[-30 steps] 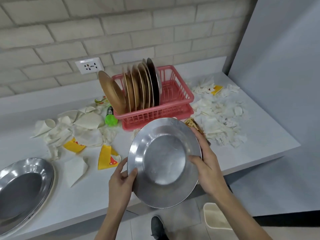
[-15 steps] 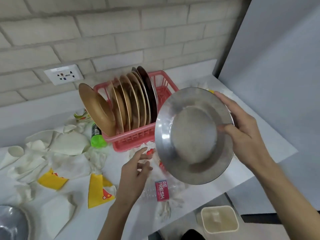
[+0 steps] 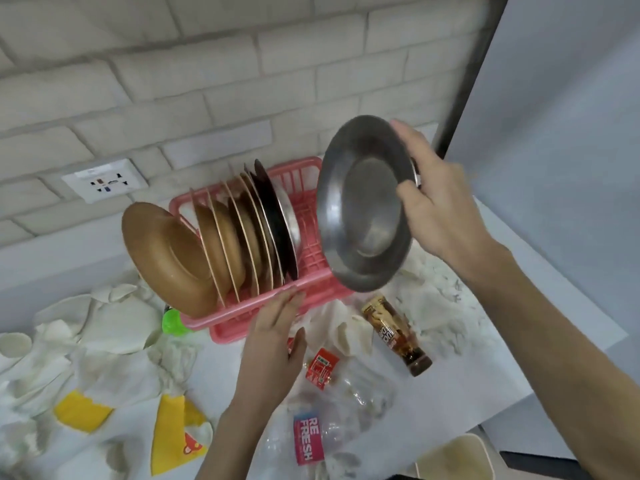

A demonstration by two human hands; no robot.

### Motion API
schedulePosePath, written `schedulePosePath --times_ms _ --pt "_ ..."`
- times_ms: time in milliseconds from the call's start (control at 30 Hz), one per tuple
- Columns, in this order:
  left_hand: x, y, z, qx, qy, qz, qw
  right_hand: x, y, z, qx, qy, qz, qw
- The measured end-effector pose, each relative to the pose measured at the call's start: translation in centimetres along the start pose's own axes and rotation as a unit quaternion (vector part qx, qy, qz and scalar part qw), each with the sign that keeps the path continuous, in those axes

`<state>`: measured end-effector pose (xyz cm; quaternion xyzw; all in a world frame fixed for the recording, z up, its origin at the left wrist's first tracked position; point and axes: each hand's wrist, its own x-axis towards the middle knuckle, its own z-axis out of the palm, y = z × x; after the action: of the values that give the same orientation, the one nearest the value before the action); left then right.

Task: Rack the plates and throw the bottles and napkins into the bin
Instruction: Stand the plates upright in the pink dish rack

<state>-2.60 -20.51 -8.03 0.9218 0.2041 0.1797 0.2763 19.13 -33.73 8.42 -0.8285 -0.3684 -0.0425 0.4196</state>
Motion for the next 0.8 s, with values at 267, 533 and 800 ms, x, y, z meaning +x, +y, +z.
schedulePosePath --times_ms 267,533,800 --pt "0.4 0.7 1.3 0.053 0.028 -0.016 0.998 5.4 0.6 4.5 -0.053 -0.069 -0.061 0.994" --pt "0.3 0.2 1.7 0.04 0.021 -0.053 0.998 7.2 0.9 8.3 -0.084 -0.113 -0.096 0.985" --pt "0.6 0.2 2.1 0.042 0.036 -0.057 0.997 7.6 1.4 11.4 -0.128 -0.108 -0.139 0.976"
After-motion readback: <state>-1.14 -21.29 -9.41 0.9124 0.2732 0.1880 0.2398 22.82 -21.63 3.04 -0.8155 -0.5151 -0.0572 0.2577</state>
